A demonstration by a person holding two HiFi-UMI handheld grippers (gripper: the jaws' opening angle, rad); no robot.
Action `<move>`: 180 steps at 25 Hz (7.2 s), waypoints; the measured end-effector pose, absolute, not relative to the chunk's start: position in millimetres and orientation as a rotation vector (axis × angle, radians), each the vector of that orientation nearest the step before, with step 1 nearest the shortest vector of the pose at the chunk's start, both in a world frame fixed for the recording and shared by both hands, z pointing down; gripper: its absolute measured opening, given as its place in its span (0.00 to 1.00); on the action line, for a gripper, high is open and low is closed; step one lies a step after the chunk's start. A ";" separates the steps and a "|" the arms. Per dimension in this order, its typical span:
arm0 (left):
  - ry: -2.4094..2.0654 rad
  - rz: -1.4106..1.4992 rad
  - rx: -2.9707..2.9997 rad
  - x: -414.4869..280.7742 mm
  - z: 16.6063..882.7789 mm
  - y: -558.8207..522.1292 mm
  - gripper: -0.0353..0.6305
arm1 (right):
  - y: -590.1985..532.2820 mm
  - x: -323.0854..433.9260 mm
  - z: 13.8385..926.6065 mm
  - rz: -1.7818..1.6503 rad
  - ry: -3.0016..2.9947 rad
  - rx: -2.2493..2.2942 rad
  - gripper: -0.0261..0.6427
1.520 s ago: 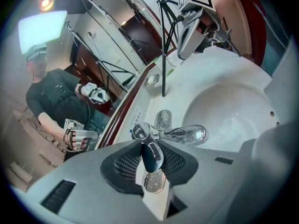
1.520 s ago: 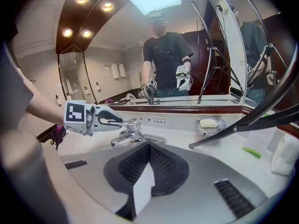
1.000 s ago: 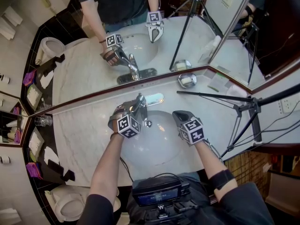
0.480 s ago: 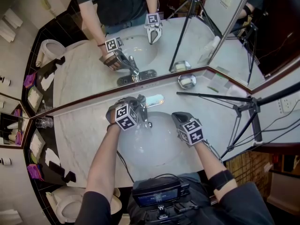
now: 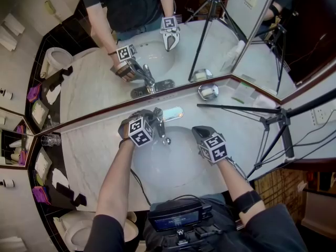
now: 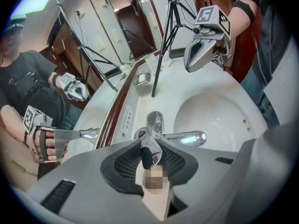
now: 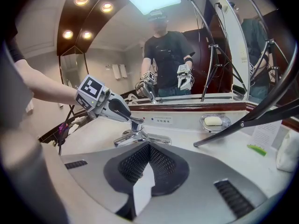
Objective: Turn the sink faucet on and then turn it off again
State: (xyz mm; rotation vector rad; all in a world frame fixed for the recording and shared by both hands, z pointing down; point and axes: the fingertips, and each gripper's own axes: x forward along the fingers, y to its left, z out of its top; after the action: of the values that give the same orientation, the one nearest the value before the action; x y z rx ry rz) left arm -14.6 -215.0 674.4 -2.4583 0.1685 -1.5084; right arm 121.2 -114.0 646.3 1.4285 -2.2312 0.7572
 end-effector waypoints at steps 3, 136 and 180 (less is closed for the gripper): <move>0.200 -1.505 -2.461 -15.8 674.9 -214.3 0.19 | -112.8 121.8 645.4 0.755 -2.232 1.433 0.07; 0.762 -1.163 -2.068 -28.8 682.2 -183.9 0.15 | -96.6 140.6 632.1 0.721 -2.190 1.473 0.08; 1.287 -0.665 -3.032 -130.7 549.7 -93.8 0.05 | -79.4 92.2 601.4 0.626 -2.333 1.403 0.08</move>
State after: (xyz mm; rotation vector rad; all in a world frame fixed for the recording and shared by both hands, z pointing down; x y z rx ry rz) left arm -130.7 -93.8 549.7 -3.0324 1.2867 -0.6652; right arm 92.2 -79.4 601.4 1.4028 -2.3331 0.6257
